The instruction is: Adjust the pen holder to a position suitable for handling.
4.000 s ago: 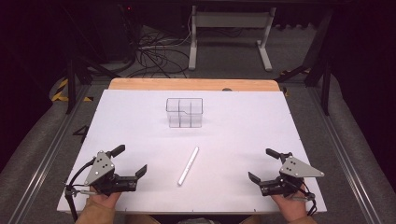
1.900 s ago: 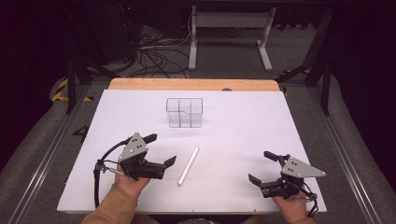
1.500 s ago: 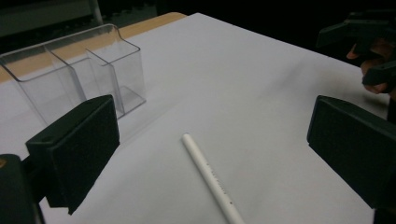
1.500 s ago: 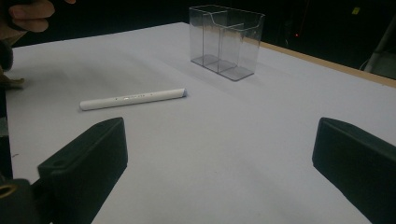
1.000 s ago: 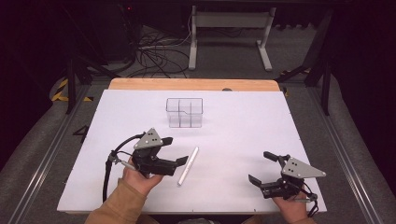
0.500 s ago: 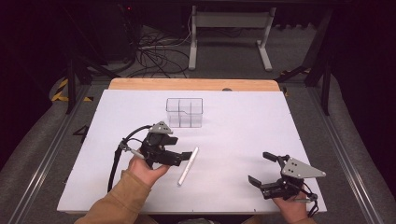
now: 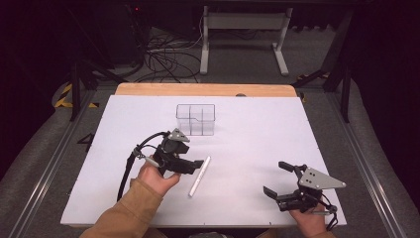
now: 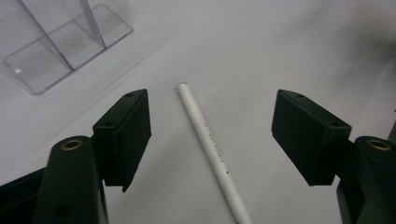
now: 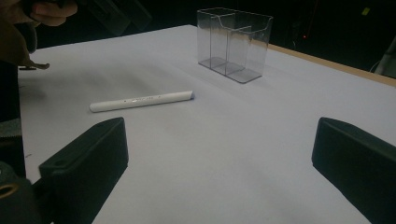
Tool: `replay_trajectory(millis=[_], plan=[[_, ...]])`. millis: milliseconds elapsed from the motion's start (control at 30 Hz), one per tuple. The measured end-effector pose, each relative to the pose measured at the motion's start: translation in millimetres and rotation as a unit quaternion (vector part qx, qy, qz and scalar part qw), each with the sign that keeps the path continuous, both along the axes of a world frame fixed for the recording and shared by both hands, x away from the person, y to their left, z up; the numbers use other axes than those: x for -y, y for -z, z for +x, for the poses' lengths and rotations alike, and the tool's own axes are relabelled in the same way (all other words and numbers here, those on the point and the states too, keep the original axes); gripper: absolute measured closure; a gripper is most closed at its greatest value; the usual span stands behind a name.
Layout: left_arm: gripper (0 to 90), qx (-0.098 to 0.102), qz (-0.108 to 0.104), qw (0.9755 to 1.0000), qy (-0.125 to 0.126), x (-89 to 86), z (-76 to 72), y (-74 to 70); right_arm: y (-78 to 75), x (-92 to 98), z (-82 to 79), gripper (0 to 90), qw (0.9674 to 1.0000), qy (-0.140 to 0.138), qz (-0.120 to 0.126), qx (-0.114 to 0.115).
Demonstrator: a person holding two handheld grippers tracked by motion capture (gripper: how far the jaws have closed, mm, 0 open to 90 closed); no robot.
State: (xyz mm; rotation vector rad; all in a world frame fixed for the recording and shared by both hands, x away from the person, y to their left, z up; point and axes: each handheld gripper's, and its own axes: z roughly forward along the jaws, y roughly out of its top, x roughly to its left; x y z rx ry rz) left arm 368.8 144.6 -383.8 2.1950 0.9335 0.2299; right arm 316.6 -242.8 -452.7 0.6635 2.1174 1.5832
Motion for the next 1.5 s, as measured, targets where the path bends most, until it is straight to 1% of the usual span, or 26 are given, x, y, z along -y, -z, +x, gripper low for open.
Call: replay_trajectory(millis=[33, 67, 133, 167, 200, 267, 300, 333, 400, 467, 533, 600, 667, 833, 933, 967, 1067, 1100, 1133, 1167, 1233, 1333, 1400, 1433, 1467, 1500], plan=[[30.9, -0.015, -0.002, 0.9999, -0.001, 1.3, 1.1, 0.1, 0.0, -0.1, 0.1, 4.0, 1.0000, 0.000, 0.000, 0.000], [32.2, -0.015, -0.002, 0.9999, -0.001, 1.3, 1.1, 0.1, 0.0, -0.1, 0.1, 4.0, 1.0000, 0.000, 0.000, 0.000], [33.5, -0.033, -0.003, 0.9994, -0.008, 2.2, 3.2, 0.4, -0.1, -0.4, 0.3, 3.9, 1.0000, -0.001, 0.001, 0.000], [34.0, -0.047, -0.001, 0.9988, -0.012, 3.7, 5.2, 1.6, -0.2, -0.5, 0.3, 4.0, 1.0000, -0.001, 0.001, 0.000], [34.6, -0.052, 0.002, 0.9986, -0.011, 5.1, 6.1, 2.8, -0.3, -0.6, 0.3, 3.9, 1.0000, -0.001, 0.001, 0.001], [34.8, -0.056, 0.006, 0.9984, -0.009, 6.7, 6.8, 4.0, -0.4, -0.7, 0.4, 3.9, 1.0000, -0.001, 0.001, 0.001], [35.1, -0.059, 0.018, 0.9980, -0.008, 10.2, 8.1, 6.8, -0.4, -0.8, 0.7, 3.9, 1.0000, -0.002, 0.002, 0.001], [35.4, -0.059, 0.018, 0.9980, -0.008, 10.2, 8.1, 6.8, -0.4, -1.0, 1.0, 3.9, 1.0000, -0.002, 0.003, 0.001], [36.0, -0.060, 0.031, 0.9977, -0.011, 12.7, 10.5, 9.8, -0.5, -1.5, 1.5, 4.0, 1.0000, -0.004, 0.003, 0.001], [36.6, -0.065, 0.039, 0.9970, -0.015, 14.6, 14.0, 13.4, -0.7, -2.1, 1.8, 3.9, 1.0000, -0.004, 0.000, 0.001], [36.9, -0.074, 0.042, 0.9962, -0.019, 16.4, 17.7, 16.9, -0.6, -2.5, 2.2, 3.9, 1.0000, -0.005, 0.000, 0.001], [37.1, -0.091, 0.042, 0.9948, -0.019, 18.5, 20.9, 20.0, -0.6, -3.2, 3.3, 3.9, 1.0000, -0.005, 0.000, 0.001], [37.3, -0.103, 0.041, 0.9936, -0.019, 20.2, 23.2, 22.4, -0.7, -3.4, 3.9, 4.0, 1.0000, -0.006, 0.001, 0.001], [38.2, -0.112, 0.045, 0.9925, -0.020, 24.8, 25.7, 27.0, -0.4, -3.9, 4.3, 4.0, 1.0000, -0.008, 0.000, 0.001], [38.8, -0.117, 0.056, 0.9914, -0.019, 27.9, 26.7, 30.7, -0.5, -3.4, 3.9, 4.0, 1.0000, -0.007, 0.000, 0.001], [39.0, -0.119, 0.064, 0.9907, -0.017, 29.5, 27.4, 32.7, -0.5, -3.5, 3.9, 4.0, 1.0000, -0.007, 0.000, 0.001], [39.1, -0.122, 0.068, 0.9900, -0.014, 31.2, 27.8, 34.7, -0.1, -3.7, 4.2, 4.0, 1.0000, -0.008, 0.000, 0.000], [39.1, -0.121, 0.072, 0.9899, -0.013, 31.9, 28.3, 35.7, 0.0, -3.8, 4.1, 4.0, 1.0000, -0.008, 0.000, -0.001], [39.3, -0.124, 0.074, 0.9894, -0.014, 32.7, 28.4, 36.5, 0.0, -3.9, 4.1, 4.0, 1.0000, -0.008, -0.001, -0.001], [39.4, -0.125, 0.080, 0.9889, -0.014, 33.9, 28.7, 38.3, 0.1, -4.0, 4.2, 4.0, 1.0000, -0.008, -0.001, -0.001], [39.5, -0.124, 0.084, 0.9887, -0.014, 34.5, 29.0, 39.3, 0.1, -4.0, 4.1, 4.0, 1.0000, -0.008, -0.001, -0.001], [39.7, -0.132, 0.092, 0.9869, -0.013, 36.6, 29.6, 41.9, 0.3, -4.2, 4.3, 4.0, 1.0000, -0.009, 0.000, -0.002], [39.6, -0.132, 0.101, 0.9860, -0.015, 38.2, 29.5, 43.2, 0.5, -4.4, 4.5, 4.0, 0.9999, -0.010, -0.002, -0.003], [39.6, -0.137, 0.104, 0.9849, -0.015, 39.9, 29.4, 44.9, 0.6, -4.4, 4.6, 4.0, 1.0000, -0.009, -0.002, -0.004], [39.6, -0.137, 0.104, 0.9849, -0.015, 39.9, 29.4, 44.9, 0.5, -4.2, 4.7, 4.0, 0.9999, -0.008, -0.004, -0.005], [39.6, -0.140, 0.109, 0.9840, -0.013, 40.4, 29.4, 45.7, 0.7, -4.1, 4.8, 4.0, 0.9999, -0.009, -0.002, -0.006]])
